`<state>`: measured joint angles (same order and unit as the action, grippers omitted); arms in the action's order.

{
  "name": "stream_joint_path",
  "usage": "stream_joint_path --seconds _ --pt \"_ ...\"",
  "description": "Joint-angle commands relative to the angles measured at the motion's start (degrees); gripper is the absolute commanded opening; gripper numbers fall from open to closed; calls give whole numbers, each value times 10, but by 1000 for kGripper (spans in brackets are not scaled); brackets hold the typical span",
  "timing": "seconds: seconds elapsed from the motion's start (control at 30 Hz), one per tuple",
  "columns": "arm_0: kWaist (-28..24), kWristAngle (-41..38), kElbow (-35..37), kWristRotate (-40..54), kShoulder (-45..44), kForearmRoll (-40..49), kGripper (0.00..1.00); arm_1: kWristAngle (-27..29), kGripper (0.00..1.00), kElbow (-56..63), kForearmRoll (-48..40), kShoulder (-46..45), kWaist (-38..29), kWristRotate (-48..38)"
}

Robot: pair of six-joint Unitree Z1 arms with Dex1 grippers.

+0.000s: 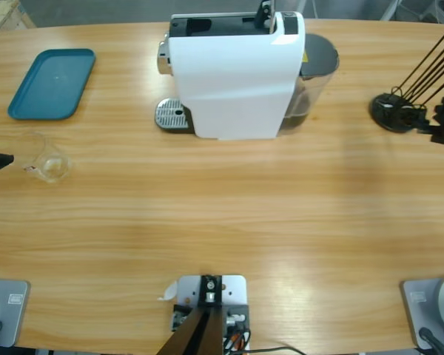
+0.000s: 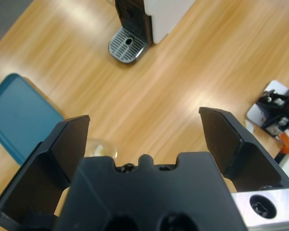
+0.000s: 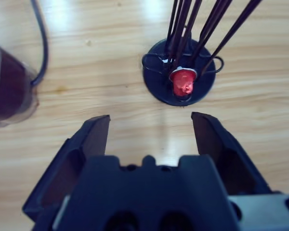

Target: Pour coffee

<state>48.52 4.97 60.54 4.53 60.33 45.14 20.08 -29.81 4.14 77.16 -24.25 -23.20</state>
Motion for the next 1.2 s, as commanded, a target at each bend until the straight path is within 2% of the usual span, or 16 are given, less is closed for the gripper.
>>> stream_joint_path --seconds 0.03,0.13,0.43,0.47,0.5,0.6,0.77,1.0,1.07,1.2 --pt "2 12 -7 -9 -8 8 987 44 628 131 -219 64 17 -17" --pt "3 12 -3 -14 -7 8 987 42 628 153 -290 118 26 -16" --pt "3 13 1 -22 9 7 987 21 628 169 -400 206 86 17" --pt "2 12 3 -22 11 7 987 21 619 170 -408 207 91 20" --pt "2 12 4 -22 15 7 987 17 531 172 -422 211 99 24" --pt "3 12 8 -22 23 7 987 6 508 190 -480 240 102 35" --pt "3 11 11 -24 30 5 987 -3 462 193 -500 254 102 51" --pt "3 10 10 -26 27 5 987 -1 457 203 -534 269 102 60" --pt "3 9 10 -26 26 5 987 0 389 206 -543 269 102 64" --pt "3 8 7 -28 28 5 987 0 376 214 -556 267 102 70"
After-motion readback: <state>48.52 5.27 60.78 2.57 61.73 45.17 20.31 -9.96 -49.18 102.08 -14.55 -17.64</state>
